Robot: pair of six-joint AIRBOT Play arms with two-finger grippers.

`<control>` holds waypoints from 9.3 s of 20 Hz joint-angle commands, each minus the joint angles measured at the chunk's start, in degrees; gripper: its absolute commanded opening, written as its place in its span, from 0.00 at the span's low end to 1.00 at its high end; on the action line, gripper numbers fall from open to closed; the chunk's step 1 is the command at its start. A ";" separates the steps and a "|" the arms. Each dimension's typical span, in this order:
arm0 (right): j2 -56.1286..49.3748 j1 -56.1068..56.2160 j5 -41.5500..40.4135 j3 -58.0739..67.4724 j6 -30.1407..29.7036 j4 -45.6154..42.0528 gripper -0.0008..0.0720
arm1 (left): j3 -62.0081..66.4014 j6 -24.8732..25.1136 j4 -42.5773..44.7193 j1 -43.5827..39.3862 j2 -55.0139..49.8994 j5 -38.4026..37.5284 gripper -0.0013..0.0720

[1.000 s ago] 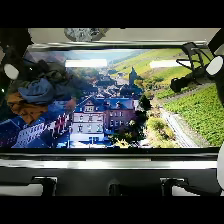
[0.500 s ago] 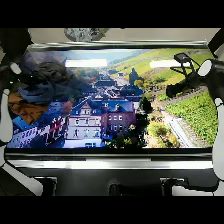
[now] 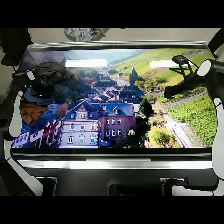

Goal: Fold the shirts.

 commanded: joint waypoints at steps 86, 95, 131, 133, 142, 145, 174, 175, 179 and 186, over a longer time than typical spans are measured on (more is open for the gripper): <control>39.39 9.60 -10.93 6.12 -13.07 -6.40 0.06 | -24.70 11.45 -30.27 -11.65 75.38 33.97 0.05; 43.12 9.62 5.57 4.81 -9.40 -6.23 0.07 | -28.22 5.27 -18.58 -11.63 78.58 13.25 0.05; 12.81 -10.97 -4.35 -56.87 -15.39 30.73 0.93 | -58.49 9.40 -18.60 -11.63 44.81 21.38 0.06; 12.63 -7.26 -8.74 -57.02 -13.99 31.43 0.93 | -58.49 9.40 -18.62 -11.63 44.81 21.38 0.06; 12.76 -0.39 -3.91 -50.25 -15.98 28.59 0.06 | -56.33 9.46 -18.51 -11.52 46.40 20.15 0.06; 18.25 -0.39 0.98 -34.60 -16.74 19.69 0.06 | -48.48 9.44 -16.61 -11.52 51.30 20.17 0.06; 14.91 -0.39 15.89 6.56 -6.23 -1.97 0.06 | -17.90 3.65 -2.54 -11.54 50.95 11.63 0.06; 10.32 -0.39 10.51 3.93 -6.19 -1.38 0.06 | -20.59 3.65 -2.56 -11.54 46.66 13.27 0.06; -6.36 -0.39 -8.98 2.93 -6.19 7.78 0.07 | -22.49 3.58 -3.58 -11.54 30.71 20.39 0.06; -19.69 -0.39 -30.03 2.97 -3.65 19.58 0.07 | -22.49 3.56 -6.88 -11.54 17.84 28.89 0.06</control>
